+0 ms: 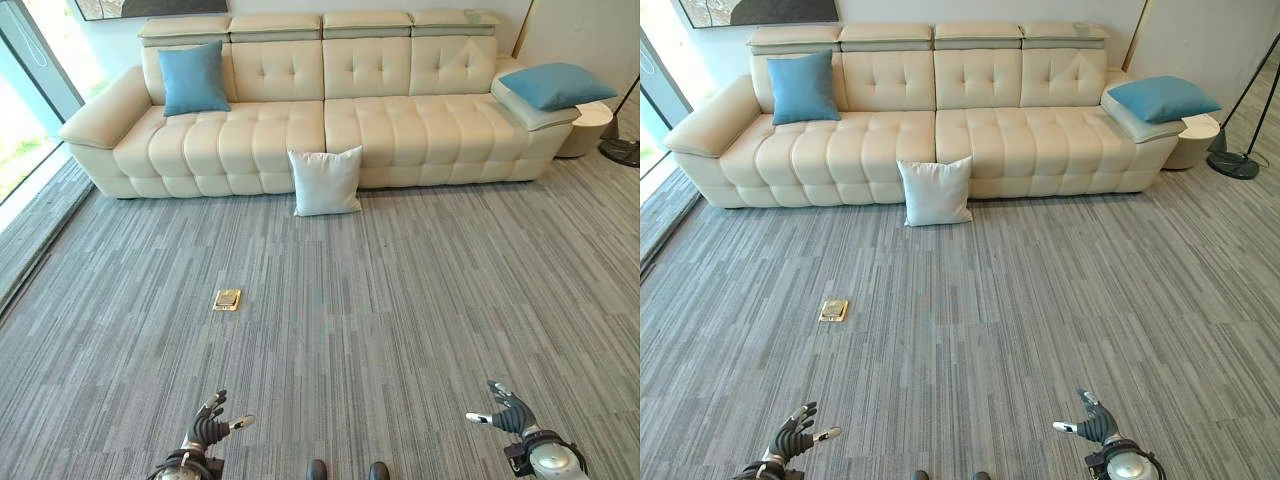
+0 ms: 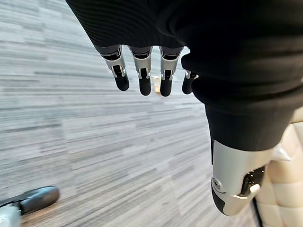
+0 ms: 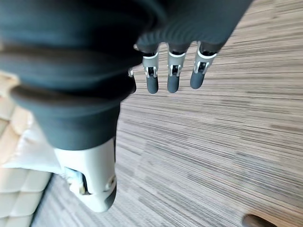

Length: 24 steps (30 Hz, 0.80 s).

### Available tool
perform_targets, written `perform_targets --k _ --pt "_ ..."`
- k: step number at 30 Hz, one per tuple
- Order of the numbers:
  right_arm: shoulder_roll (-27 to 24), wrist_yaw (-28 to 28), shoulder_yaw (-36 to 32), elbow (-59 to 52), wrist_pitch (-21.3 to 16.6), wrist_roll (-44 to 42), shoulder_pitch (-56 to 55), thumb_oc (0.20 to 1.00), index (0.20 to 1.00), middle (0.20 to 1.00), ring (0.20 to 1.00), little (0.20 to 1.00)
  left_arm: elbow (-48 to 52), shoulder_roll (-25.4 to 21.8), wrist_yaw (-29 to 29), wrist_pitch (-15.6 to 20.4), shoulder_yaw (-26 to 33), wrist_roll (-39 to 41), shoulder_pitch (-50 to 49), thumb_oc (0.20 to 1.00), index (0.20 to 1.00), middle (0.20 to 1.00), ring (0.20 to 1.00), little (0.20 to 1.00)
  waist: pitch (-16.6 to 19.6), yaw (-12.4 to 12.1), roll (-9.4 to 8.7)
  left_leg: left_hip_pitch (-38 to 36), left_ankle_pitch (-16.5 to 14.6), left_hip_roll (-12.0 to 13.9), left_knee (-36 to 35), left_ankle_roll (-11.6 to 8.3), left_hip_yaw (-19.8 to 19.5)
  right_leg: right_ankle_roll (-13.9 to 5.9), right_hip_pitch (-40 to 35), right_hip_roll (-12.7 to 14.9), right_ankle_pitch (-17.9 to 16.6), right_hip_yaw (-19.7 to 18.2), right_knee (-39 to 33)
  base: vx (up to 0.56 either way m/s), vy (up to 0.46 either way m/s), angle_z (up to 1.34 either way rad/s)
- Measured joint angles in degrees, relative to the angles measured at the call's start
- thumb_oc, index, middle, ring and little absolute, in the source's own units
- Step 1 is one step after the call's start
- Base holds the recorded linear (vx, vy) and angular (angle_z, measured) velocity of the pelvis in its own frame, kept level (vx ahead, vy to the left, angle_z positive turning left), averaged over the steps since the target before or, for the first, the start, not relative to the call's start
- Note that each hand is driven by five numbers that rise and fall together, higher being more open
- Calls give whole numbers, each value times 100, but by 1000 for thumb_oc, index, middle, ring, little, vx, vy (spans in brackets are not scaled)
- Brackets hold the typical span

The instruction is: Pick up all the scattered cushions and arrange them neatly on the sofa.

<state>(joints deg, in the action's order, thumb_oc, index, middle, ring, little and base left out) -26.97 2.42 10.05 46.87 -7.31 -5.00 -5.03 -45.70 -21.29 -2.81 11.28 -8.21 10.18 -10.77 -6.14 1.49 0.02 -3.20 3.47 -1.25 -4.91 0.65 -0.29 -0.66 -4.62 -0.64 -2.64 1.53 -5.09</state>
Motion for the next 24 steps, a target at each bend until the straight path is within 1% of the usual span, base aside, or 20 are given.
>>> perform_targets --k 7,9,14,22,24 --pt "99 -3 -21 -1 20 -414 -128 1000 1000 1000 1000 1000 -3 10 -1 -37 -6 19 -21 1000 1000 1000 1000 1000 2 -1 -13 78 -28 -1 -6 2 -42 14 87 -3 -14 10 1 18 4 1" --pt "152 -3 -66 -4 22 -527 -138 1000 1000 1000 1000 1000 4 23 -2 -38 -8 25 -20 1000 1000 1000 1000 1000 1 -1 -34 108 3 -1 -4 -20 -43 10 95 -4 -37 11 0 41 8 0" --pt "166 0 -68 -90 22 -575 -122 1000 1000 1000 1000 1000 8 28 -57 -38 -6 119 -6 1000 1000 1000 1000 1000 -24 -15 -119 111 22 -2 32 15 -35 21 137 -6 -25 -7 0 27 4 -1" --pt "231 12 -69 -279 15 -624 39 1000 1000 1000 1000 1000 276 27 -109 -46 -6 118 9 1000 1000 1000 1000 1000 -79 -57 -182 218 -2 -3 34 38 162 6 310 -5 -40 -193 2 36 27 -13" --pt "248 13 -51 -283 18 -623 106 1000 1000 1000 1000 1000 292 27 -112 -44 -5 121 21 1000 1000 1000 1000 1000 -111 -80 -216 218 -28 1 35 56 262 2 348 -8 -45 -307 2 88 75 -22"
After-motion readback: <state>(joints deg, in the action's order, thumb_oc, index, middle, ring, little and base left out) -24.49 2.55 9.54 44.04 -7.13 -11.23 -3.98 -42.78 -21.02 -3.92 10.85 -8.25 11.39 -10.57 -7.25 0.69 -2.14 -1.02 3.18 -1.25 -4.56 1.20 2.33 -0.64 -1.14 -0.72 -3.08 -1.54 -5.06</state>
